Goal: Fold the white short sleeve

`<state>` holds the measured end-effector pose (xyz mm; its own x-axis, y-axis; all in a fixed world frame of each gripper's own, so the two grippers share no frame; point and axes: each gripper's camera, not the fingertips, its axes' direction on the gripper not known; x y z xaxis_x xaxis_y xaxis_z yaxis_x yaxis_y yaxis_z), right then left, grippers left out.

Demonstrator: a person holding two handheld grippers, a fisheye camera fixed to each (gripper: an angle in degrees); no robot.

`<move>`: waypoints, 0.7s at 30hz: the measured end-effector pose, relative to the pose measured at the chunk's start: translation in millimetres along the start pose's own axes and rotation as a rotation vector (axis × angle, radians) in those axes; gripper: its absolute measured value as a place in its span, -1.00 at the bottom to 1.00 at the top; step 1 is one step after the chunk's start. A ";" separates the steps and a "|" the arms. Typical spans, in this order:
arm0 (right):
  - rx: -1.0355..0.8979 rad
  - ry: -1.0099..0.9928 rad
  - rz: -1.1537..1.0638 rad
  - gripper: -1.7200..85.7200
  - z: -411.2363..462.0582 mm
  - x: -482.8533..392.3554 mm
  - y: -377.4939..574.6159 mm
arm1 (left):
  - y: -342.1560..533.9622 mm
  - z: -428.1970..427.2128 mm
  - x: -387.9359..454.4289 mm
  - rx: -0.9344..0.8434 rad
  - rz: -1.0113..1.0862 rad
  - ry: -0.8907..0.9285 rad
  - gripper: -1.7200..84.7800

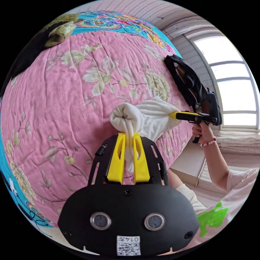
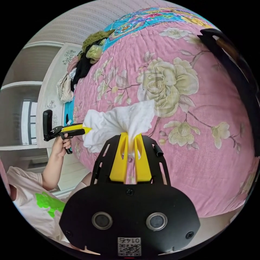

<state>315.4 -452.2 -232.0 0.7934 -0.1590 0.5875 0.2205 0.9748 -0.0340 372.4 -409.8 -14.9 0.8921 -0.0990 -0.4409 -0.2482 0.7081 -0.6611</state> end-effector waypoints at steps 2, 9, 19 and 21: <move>0.039 0.005 0.001 -0.91 -26.6 -1.2 11.0 | -25.8 -10.0 26.5 0.008 0.058 -0.010 -0.85; 0.217 0.069 0.014 -0.92 -157.8 3.8 54.0 | -127.3 -35.5 135.4 0.036 0.279 -0.038 -0.85; 0.487 0.234 0.101 -0.92 -354.3 32.6 107.9 | -316.9 -49.1 353.5 0.103 0.607 -0.041 -0.85; 0.517 0.295 0.144 -0.91 -389.3 43.7 114.5 | -351.7 -43.0 386.1 0.105 0.627 -0.024 -0.84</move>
<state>596.2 -408.4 -524.9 0.9346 0.0156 0.3554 -0.1461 0.9277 0.3435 787.9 -727.1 21.3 0.5973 0.3716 -0.7107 -0.6893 0.6909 -0.2180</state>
